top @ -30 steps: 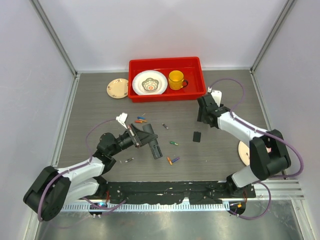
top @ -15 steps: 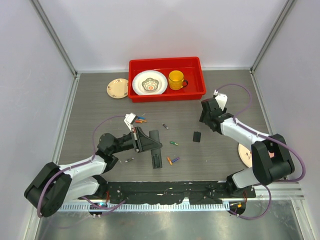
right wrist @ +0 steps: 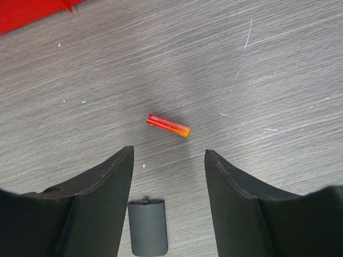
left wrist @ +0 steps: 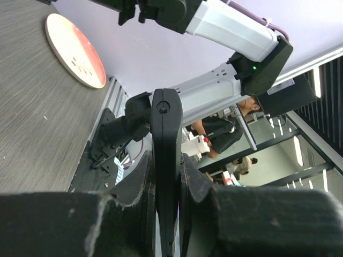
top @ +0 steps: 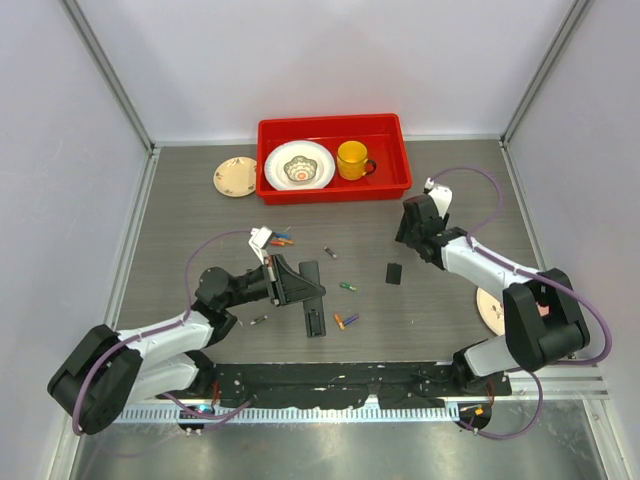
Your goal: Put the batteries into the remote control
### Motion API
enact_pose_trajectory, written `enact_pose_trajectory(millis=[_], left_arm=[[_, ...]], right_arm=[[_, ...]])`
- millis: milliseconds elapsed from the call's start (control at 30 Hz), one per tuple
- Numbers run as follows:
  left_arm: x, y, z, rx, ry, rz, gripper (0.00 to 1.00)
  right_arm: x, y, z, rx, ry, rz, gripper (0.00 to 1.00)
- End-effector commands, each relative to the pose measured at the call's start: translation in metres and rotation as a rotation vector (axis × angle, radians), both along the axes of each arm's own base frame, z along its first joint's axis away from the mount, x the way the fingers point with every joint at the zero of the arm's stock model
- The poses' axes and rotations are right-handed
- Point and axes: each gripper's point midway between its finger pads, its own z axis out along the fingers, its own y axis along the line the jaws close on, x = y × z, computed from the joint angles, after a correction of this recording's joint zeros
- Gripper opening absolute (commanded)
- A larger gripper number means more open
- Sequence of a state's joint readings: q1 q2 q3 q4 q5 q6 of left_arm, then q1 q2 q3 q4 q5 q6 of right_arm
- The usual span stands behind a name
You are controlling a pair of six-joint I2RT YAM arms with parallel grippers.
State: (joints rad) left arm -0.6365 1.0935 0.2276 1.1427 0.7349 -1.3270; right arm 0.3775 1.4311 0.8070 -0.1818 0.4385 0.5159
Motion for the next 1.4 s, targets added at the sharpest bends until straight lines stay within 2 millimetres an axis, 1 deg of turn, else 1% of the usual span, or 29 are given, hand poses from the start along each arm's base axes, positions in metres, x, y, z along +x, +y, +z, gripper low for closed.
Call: enact_pose_trajectory(millis=[0, 33, 67, 100, 133, 167, 200, 333, 400, 500, 667, 867, 967, 1167, 1267, 1367], left_arm=[[0.019, -0.001, 0.005, 0.008, -0.009, 0.104, 0.00], [0.026, 0.000, -0.007, 0.046, 0.032, 0.136, 0.00], [0.028, 0.002, -0.012, 0.057, 0.040, 0.167, 0.00], [0.036, 0.005, -0.018, 0.073, 0.065, 0.220, 0.00], [0.039, 0.006, -0.021, 0.077, 0.070, 0.239, 0.00], [0.039, 0.008, -0.023, 0.082, 0.070, 0.249, 0.00], [0.040, 0.008, -0.024, 0.085, 0.071, 0.254, 0.00], [0.038, 0.008, -0.022, 0.083, 0.066, 0.243, 0.00], [0.037, 0.008, -0.024, 0.086, 0.067, 0.241, 0.00], [0.035, 0.009, -0.026, 0.090, 0.068, 0.236, 0.00], [0.035, 0.009, -0.027, 0.091, 0.061, 0.240, 0.00], [0.035, 0.008, -0.026, 0.096, 0.055, 0.234, 0.00], [0.035, 0.009, -0.026, 0.099, 0.054, 0.236, 0.00], [0.036, 0.008, -0.026, 0.102, 0.051, 0.238, 0.00], [0.036, 0.008, -0.026, 0.104, 0.053, 0.236, 0.00], [0.036, 0.008, -0.027, 0.105, 0.052, 0.238, 0.00]], right_arm=[[0.020, 0.012, 0.023, 0.008, -0.039, 0.044, 0.60], [0.021, 0.012, 0.023, -0.006, -0.029, 0.054, 0.60], [0.026, 0.013, 0.026, -0.024, -0.030, 0.068, 0.60], [0.028, 0.011, 0.027, -0.043, -0.030, 0.071, 0.60], [0.029, 0.008, 0.024, -0.065, -0.012, 0.069, 0.57], [0.034, 0.010, 0.029, -0.074, -0.015, 0.071, 0.55], [0.034, 0.009, 0.018, -0.102, 0.021, 0.087, 0.54], [0.036, 0.012, 0.002, -0.116, 0.060, 0.113, 0.49], [0.033, 0.011, -0.008, -0.125, 0.080, 0.117, 0.48], [0.031, 0.009, -0.020, -0.142, 0.106, 0.119, 0.48], [0.033, 0.009, -0.030, -0.160, 0.135, 0.132, 0.51], [0.031, 0.009, -0.047, -0.177, 0.187, 0.137, 0.51], [0.029, 0.007, -0.051, -0.182, 0.197, 0.132, 0.51], [0.030, 0.010, -0.051, -0.171, 0.194, 0.147, 0.51], [0.028, 0.012, -0.053, -0.160, 0.201, 0.151, 0.48], [0.025, 0.013, -0.057, -0.154, 0.216, 0.151, 0.42]])
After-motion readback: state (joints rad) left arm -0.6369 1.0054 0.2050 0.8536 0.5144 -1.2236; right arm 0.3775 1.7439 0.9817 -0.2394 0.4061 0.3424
